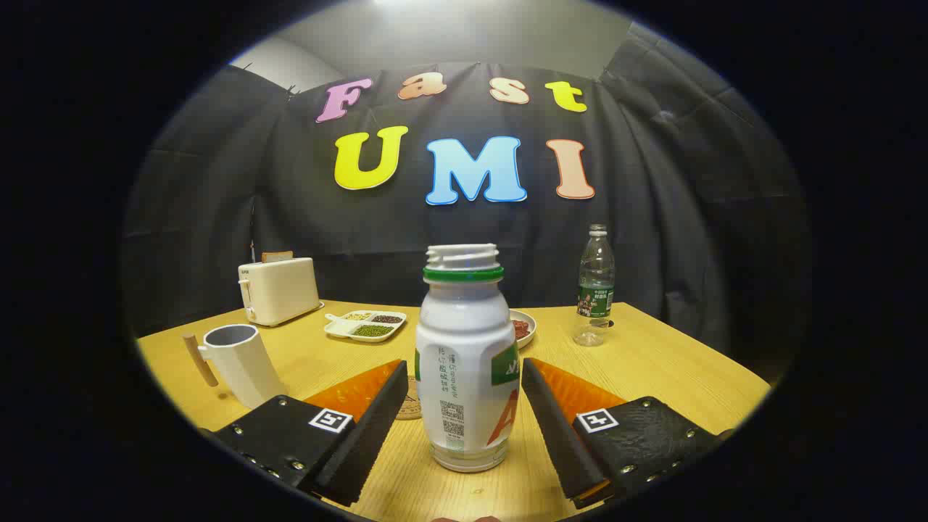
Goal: Take the bottle from table, then pour the juice into the cup, finally place the bottle on the coaster
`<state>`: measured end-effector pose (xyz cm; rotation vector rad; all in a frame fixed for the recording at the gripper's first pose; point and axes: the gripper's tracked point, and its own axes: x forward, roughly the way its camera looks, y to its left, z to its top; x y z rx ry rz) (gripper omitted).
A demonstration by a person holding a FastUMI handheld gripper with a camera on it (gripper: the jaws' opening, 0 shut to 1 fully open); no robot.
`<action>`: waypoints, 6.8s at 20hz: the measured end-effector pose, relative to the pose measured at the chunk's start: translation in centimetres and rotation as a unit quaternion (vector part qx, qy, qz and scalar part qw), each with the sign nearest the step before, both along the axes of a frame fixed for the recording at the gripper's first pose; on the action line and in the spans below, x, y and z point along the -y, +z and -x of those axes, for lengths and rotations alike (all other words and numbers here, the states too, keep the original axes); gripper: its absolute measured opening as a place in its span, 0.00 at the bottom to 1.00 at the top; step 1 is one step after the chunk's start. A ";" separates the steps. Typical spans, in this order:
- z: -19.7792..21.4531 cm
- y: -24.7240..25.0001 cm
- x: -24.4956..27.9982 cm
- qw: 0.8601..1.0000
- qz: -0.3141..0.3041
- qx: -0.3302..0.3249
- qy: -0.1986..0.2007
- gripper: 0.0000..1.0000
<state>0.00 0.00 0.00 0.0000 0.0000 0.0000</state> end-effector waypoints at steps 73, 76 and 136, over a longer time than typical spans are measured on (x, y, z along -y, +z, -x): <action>-2.6 3.3 -14.4 0.826 0.558 -0.005 0.081 0.71; -2.6 3.6 -14.5 0.809 0.583 0.002 0.075 0.71; -3.1 10.8 -15.5 0.615 0.787 0.044 0.002 0.71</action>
